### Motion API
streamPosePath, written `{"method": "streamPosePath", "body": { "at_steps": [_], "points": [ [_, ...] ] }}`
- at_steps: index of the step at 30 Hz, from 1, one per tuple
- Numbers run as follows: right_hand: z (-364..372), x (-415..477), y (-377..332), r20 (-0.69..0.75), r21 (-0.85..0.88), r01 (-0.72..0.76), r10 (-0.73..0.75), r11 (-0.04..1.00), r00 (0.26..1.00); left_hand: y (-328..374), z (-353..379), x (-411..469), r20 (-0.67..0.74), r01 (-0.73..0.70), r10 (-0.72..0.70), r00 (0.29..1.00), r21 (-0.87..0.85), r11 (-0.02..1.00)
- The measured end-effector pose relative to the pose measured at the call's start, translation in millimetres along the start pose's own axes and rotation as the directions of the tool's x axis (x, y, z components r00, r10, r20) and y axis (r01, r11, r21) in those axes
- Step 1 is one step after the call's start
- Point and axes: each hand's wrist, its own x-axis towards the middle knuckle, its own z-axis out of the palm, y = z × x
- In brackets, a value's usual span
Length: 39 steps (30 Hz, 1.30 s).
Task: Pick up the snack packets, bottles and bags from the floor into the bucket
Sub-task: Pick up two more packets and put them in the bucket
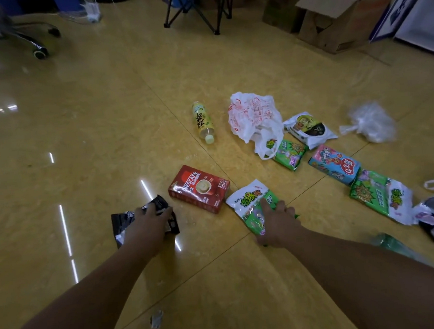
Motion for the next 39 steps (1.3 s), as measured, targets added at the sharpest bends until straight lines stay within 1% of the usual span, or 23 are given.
{"method": "streamPosePath", "body": {
  "at_steps": [4,7,11,14,17,21,25,31,39],
  "points": [
    [1,-1,0,0.027,-0.034,-0.008,0.009,0.999,1.000,-2,0,-11,0.003,0.019,-0.019,1.000,0.018,1.000],
    [-1,-3,0,0.037,-0.077,-0.009,0.012,0.997,0.999,-5,-2,-19,0.027,-0.003,0.003,1.000,0.009,1.000],
    [-8,-8,-5,0.016,-0.060,-0.011,0.012,0.998,1.000,-13,-5,-25,0.053,-0.035,0.037,0.998,-0.051,0.998],
    [-15,-15,-11,-0.017,-0.054,0.001,-0.002,0.999,1.000,-23,-11,-27,0.050,-0.036,0.040,0.998,-0.076,0.997],
    [-28,-23,-18,-0.085,-0.006,0.017,-0.018,1.000,0.996,-31,-16,-31,0.046,-0.020,0.025,0.999,-0.110,0.994],
    [-44,-32,-32,-0.190,0.020,0.041,-0.036,0.999,0.981,-42,-24,-39,-0.021,-0.032,0.030,0.999,-0.125,0.992],
    [-57,-44,-55,-0.270,0.029,0.104,-0.092,0.994,0.959,-55,-45,-50,-0.105,-0.057,0.044,0.994,-0.121,0.991],
    [-69,-56,-106,-0.352,0.024,0.268,-0.242,0.963,0.904,-80,-76,-72,-0.203,-0.073,0.053,0.978,-0.093,0.993],
    [-73,-82,-185,-0.384,-0.014,0.430,-0.403,0.902,0.831,-125,-106,-114,-0.281,-0.038,0.013,0.960,-0.084,0.996]
  ]
}}
